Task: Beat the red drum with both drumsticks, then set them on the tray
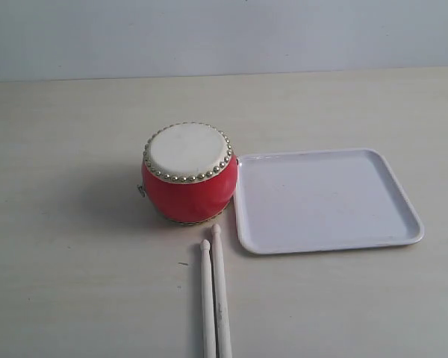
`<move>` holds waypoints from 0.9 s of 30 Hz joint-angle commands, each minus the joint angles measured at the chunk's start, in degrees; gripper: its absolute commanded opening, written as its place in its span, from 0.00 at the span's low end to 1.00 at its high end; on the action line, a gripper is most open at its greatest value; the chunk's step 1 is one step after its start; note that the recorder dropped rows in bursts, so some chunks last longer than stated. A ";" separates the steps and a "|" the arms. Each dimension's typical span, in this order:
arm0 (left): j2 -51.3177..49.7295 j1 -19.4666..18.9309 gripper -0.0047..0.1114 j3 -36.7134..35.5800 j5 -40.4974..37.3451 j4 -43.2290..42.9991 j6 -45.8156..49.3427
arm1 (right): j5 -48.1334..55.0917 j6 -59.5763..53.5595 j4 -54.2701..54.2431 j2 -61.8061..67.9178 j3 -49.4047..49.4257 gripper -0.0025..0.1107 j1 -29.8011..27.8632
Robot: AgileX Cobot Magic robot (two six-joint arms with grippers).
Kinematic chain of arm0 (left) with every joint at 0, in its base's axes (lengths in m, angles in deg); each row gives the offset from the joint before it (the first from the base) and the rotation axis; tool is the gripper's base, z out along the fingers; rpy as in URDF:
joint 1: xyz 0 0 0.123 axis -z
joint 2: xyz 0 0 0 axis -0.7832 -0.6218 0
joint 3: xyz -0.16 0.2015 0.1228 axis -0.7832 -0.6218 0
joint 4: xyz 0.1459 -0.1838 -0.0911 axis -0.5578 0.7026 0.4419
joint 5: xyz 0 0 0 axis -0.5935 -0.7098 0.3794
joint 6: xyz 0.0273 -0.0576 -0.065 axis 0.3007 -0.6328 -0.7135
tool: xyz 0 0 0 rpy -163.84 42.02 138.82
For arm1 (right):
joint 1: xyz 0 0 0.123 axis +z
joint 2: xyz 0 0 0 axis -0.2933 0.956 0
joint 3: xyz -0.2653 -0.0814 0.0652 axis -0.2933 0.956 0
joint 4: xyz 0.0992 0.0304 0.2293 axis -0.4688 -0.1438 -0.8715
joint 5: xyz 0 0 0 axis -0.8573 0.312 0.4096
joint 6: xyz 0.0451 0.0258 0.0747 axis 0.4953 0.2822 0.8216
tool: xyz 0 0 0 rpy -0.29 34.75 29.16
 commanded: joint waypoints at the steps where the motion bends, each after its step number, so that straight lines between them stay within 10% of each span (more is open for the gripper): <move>1: 0.30 -0.28 0.04 0.00 2.46 7.13 -0.02 | -0.63 2.54 0.14 -0.37 0.25 0.02 0.17; 27: 0.30 -0.28 0.04 0.00 10.40 14.92 -6.65 | -1.60 8.03 -0.05 -0.37 0.25 0.02 0.17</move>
